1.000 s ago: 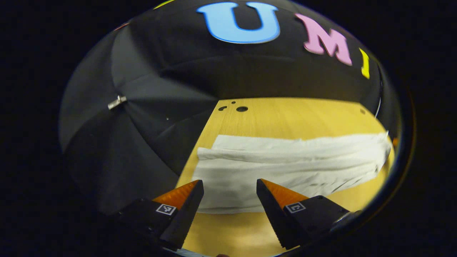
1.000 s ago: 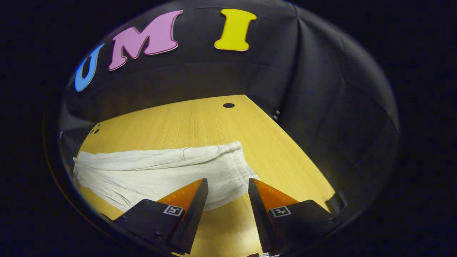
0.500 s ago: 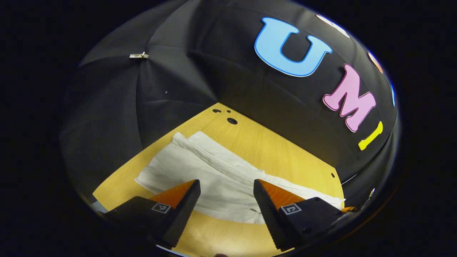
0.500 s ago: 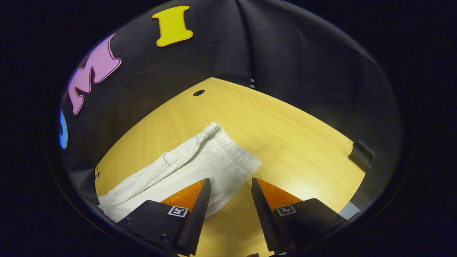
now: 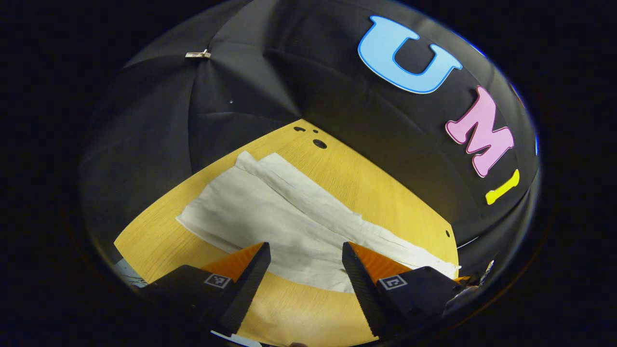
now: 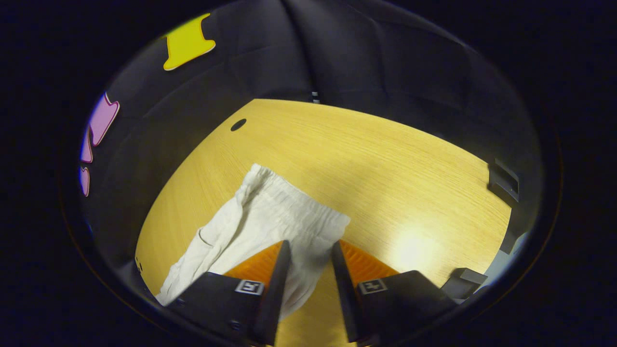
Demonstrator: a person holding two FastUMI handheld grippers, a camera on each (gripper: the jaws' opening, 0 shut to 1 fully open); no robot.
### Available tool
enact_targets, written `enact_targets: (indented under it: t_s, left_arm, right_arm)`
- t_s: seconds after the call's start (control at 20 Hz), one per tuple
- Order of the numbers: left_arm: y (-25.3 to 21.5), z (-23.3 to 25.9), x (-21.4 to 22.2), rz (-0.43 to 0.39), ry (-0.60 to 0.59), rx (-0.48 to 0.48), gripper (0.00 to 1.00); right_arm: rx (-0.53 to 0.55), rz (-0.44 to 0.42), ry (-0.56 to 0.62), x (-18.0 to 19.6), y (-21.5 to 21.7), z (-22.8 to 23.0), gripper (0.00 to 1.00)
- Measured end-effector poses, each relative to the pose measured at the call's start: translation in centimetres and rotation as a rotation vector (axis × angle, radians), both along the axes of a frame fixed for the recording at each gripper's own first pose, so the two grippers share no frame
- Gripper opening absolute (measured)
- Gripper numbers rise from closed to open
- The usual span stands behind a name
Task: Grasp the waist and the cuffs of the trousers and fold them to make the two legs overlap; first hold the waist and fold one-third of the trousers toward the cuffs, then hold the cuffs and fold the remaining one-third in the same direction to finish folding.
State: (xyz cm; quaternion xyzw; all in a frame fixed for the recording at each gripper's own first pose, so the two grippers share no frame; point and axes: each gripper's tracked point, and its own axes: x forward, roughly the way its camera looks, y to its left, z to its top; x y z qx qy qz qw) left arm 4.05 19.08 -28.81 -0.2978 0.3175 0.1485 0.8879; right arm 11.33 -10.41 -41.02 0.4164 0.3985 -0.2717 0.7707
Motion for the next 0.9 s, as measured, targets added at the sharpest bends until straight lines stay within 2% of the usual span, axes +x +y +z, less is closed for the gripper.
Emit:
enact_targets:
  t_s: [0.1, 0.15, 0.2, 0.25, 0.4, 0.6, 0.65, 0.7, 0.9]
  left_arm:
    - [0.0, -1.0, -0.6, 0.021, 0.029, -0.038, 0.95]
    - [0.1, -1.7, -1.1, 0.036, 0.038, -0.066, 0.95]
    - [0.4, -2.2, -1.4, 0.059, 0.045, -0.095, 0.90]
    - [0.6, -2.9, -1.8, 0.085, 0.053, -0.131, 0.95]
    - [1.3, -4.2, -2.5, 0.170, 0.067, -0.232, 0.95]
    - [2.7, -6.0, -2.5, 0.270, 0.065, -0.313, 0.95]
    - [3.1, -5.9, -2.2, 0.284, 0.049, -0.323, 0.90]
    - [3.6, -6.0, -1.8, 0.293, 0.044, -0.322, 0.94]
    - [4.5, -6.3, 0.6, 0.290, 0.025, -0.293, 0.92]
  right_arm:
    - [0.071, -0.065, -0.030, 0.0, 0.3, 0.7, 0.19]
    - [0.084, -0.079, -0.042, -0.1, 0.0, 1.1, 0.12]
    - [0.074, -0.077, -0.050, 0.0, -0.1, 0.8, 0.11]
    - [0.060, -0.062, -0.053, 0.0, 0.0, 0.8, 0.11]
    - [0.041, -0.047, -0.073, -0.1, 0.1, 1.2, 0.11]
    - [0.026, -0.043, -0.076, 0.0, -0.1, 1.5, 0.11]
    - [0.021, -0.038, -0.076, 0.0, -0.1, 1.6, 0.11]
    - [0.018, -0.034, -0.077, 0.0, -0.2, 1.6, 0.11]
    - [0.019, -0.026, -0.085, 0.0, -0.2, 1.9, 0.11]
